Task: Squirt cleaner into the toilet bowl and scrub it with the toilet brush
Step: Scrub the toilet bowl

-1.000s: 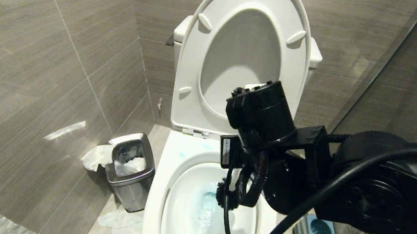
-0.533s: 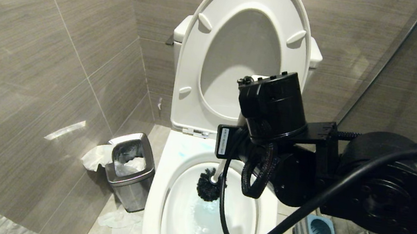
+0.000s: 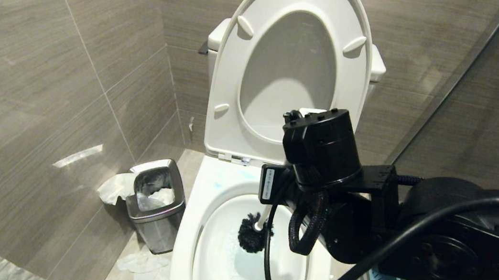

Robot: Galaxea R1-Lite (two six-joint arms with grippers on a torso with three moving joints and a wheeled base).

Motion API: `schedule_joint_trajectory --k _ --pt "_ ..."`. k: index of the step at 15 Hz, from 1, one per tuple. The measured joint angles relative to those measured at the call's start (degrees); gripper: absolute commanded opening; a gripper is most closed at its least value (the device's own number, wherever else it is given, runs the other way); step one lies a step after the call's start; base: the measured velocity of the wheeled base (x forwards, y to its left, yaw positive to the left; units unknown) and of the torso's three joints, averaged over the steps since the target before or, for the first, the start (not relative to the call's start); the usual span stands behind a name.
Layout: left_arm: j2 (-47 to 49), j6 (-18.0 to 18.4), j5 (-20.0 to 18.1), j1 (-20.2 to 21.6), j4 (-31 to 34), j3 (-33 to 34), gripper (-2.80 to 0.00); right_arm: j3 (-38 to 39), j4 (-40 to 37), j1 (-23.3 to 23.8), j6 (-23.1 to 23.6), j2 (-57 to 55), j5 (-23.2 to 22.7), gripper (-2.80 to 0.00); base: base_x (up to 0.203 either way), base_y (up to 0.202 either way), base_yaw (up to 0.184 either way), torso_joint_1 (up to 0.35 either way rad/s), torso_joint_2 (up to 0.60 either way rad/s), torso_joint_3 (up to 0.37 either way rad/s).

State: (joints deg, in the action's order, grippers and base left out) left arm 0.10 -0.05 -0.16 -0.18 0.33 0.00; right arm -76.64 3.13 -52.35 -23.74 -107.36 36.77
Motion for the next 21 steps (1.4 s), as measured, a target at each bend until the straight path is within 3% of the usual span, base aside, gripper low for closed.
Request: schedule_joint_trajectory --k 21 --pt "0.0 0.0 0.0 0.0 0.0 0.0 -2.8 3.5 1.3 0.2 -0.7 0.8 -0.5 -2.8 0.0 0.0 0.0 0.0 0.0 0.0"
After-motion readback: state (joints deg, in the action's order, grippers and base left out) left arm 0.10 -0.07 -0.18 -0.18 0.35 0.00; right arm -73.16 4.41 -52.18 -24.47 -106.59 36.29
